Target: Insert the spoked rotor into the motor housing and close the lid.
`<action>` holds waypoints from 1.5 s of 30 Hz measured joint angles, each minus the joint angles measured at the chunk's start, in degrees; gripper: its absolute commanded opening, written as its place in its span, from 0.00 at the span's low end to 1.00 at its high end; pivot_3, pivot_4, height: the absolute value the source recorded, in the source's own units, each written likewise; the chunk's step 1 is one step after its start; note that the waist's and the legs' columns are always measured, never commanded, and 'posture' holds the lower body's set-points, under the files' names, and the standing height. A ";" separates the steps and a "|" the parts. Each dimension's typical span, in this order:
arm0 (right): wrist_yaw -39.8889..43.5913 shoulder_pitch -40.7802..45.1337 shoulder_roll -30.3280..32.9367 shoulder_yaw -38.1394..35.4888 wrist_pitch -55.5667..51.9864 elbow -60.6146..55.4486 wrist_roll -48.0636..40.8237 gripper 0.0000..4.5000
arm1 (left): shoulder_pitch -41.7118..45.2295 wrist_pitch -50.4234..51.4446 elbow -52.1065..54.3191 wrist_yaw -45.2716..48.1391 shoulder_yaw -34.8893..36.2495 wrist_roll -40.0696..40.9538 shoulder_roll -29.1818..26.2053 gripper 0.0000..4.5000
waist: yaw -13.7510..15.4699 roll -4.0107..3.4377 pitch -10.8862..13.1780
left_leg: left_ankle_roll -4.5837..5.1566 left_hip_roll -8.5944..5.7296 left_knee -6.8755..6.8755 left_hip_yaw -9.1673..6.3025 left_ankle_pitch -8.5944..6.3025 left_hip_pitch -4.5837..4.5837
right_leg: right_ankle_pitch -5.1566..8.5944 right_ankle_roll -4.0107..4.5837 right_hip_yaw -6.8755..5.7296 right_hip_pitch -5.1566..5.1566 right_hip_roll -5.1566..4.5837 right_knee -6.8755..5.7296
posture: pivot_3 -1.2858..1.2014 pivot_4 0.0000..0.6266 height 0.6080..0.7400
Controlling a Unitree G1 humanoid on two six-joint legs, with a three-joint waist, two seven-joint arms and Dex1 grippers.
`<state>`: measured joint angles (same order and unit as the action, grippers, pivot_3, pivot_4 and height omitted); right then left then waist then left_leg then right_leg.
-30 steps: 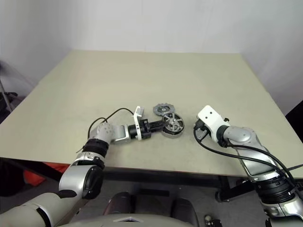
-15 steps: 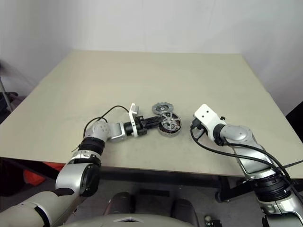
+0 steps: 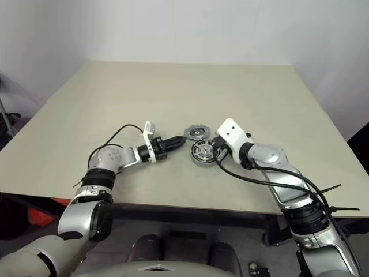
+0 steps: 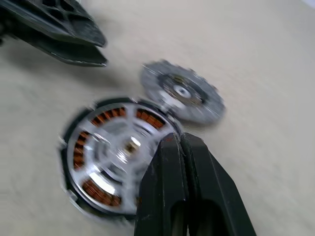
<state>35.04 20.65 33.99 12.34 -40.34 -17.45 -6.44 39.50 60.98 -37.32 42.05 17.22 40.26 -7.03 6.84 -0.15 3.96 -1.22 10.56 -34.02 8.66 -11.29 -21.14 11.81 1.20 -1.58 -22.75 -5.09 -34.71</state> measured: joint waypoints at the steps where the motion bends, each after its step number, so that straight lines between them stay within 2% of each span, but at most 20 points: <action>1: 0.02 0.27 -0.46 0.43 0.04 0.28 0.00 0.00 | -0.29 -0.28 0.35 -0.05 0.13 -0.01 -0.32 0.30 | 0.02 0.00 0.00 | -0.02 0.00 0.00 0.02 0.01 0.00 | 0.00 0.00 0.00 0.00 0.00 0.00 | 0.52 0.00 1.00; 10: -0.01 0.67 -5.70 2.56 1.49 7.40 0.00 0.00 | -3.23 -7.55 5.10 -2.94 0.16 -2.08 -1.31 0.30 | -0.03 0.00 0.00 | -0.14 -0.01 0.01 0.01 0.08 -0.01 | 0.00 0.00 0.00 0.01 0.00 -0.01 | 0.52 0.00 1.00; 14: 0.11 -0.69 -5.51 2.98 4.98 8.35 0.69 0.00 | -4.68 -9.10 8.25 -4.87 0.60 -2.20 -1.39 0.30 | -0.04 0.01 -0.01 | -0.14 -0.01 0.01 0.01 0.08 0.02 | 0.00 0.00 0.00 0.04 0.00 -0.01 | 0.52 0.00 1.00; 21: 5.31 -3.13 -0.98 1.94 6.30 2.65 -0.43 0.00 | -8.74 -10.27 12.35 -6.38 0.56 -2.22 -1.41 0.30 | 0.06 0.01 0.00 | -0.15 0.01 0.00 0.00 0.09 0.02 | 0.00 -0.02 0.00 0.04 0.01 -0.02 | 0.52 0.00 1.00; 30: 10.77 1.83 6.38 -0.32 13.14 2.35 1.23 0.00 | -9.03 -16.86 14.20 -5.78 -5.49 -6.86 -1.59 0.30 | 0.08 0.02 0.00 | -0.15 0.04 0.00 0.02 0.09 0.01 | 0.00 -0.02 0.01 0.04 0.06 -0.02 | 0.52 0.00 1.00; 34: 11.11 1.84 6.88 0.52 14.36 5.69 3.80 0.00 | -9.09 -17.45 14.22 -5.49 -6.43 -7.48 -1.58 0.30 | 0.03 0.01 0.00 | -0.14 0.04 0.00 0.05 0.09 -0.06 | 0.00 -0.01 0.01 -0.07 0.08 -0.03 | 0.52 0.00 1.00; 45: 11.06 1.36 6.04 1.29 14.38 5.70 5.43 0.00 | -9.09 -17.45 14.23 -5.44 -6.46 -7.61 -1.57 0.30 | -0.01 0.01 0.00 | -0.14 0.08 -0.02 0.06 0.09 -0.04 | -0.01 0.00 0.02 -0.05 0.11 -0.05 | 0.52 0.00 1.00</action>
<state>46.10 22.01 40.03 13.63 -25.96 -11.74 -1.01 30.41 43.54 -23.09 36.62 10.76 32.65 -8.60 6.84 -0.13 3.96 -1.37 10.64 -34.05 8.73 -11.20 -21.18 11.81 1.21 -1.56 -22.80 -4.99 -34.76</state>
